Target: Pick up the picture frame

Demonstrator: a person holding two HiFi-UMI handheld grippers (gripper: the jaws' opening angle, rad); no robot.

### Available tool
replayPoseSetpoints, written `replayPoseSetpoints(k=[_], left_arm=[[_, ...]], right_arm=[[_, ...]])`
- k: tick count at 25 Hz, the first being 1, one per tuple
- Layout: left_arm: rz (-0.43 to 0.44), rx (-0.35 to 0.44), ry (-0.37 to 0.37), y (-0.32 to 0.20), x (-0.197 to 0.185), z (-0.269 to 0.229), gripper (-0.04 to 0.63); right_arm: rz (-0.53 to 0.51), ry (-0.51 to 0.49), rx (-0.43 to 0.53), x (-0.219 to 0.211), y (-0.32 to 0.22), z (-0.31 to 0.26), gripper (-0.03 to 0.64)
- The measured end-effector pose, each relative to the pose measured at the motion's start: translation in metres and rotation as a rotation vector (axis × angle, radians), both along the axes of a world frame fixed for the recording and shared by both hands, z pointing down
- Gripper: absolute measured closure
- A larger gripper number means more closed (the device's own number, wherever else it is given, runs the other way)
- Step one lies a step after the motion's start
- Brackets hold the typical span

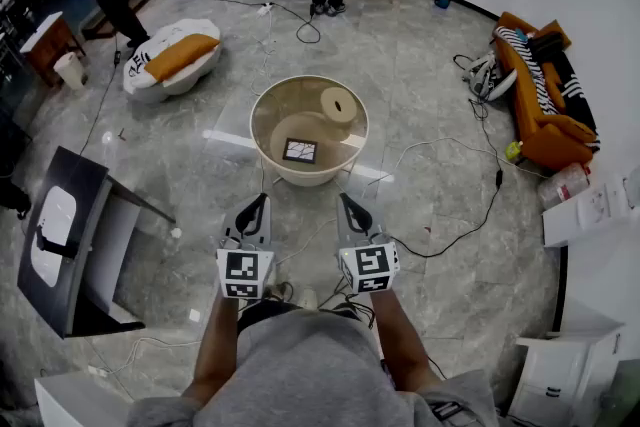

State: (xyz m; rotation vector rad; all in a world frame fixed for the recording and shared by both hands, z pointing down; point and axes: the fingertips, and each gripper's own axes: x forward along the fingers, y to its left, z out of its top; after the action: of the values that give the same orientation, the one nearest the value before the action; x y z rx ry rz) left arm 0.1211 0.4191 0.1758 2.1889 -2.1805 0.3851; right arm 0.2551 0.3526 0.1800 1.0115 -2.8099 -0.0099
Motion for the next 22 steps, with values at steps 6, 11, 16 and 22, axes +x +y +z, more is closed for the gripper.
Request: replayPoseSetpoints(k=[6, 11, 16, 22], left_arm=[[-0.006, -0.008, -0.01, -0.006, -0.003, 0.001, 0.577], [-0.016, -0.016, -0.026, -0.018, -0.012, 0.001, 0.577], [-0.015, -0.017, -0.047, -0.045, -0.029, -0.003, 0.577], [0.024, -0.03, -0.053, -0.091, -0.068, 0.002, 0.577]], right_arm=[[-0.02, -0.015, 0.012, -0.006, -0.007, -0.001, 0.618], [-0.037, -0.016, 0.016, -0.018, -0.019, 0.002, 0.618], [-0.027, -0.022, 0.004, -0.031, -0.045, 0.005, 0.618], [0.015, -0.034, -0.015, -0.066, -0.086, 0.01, 0.618]])
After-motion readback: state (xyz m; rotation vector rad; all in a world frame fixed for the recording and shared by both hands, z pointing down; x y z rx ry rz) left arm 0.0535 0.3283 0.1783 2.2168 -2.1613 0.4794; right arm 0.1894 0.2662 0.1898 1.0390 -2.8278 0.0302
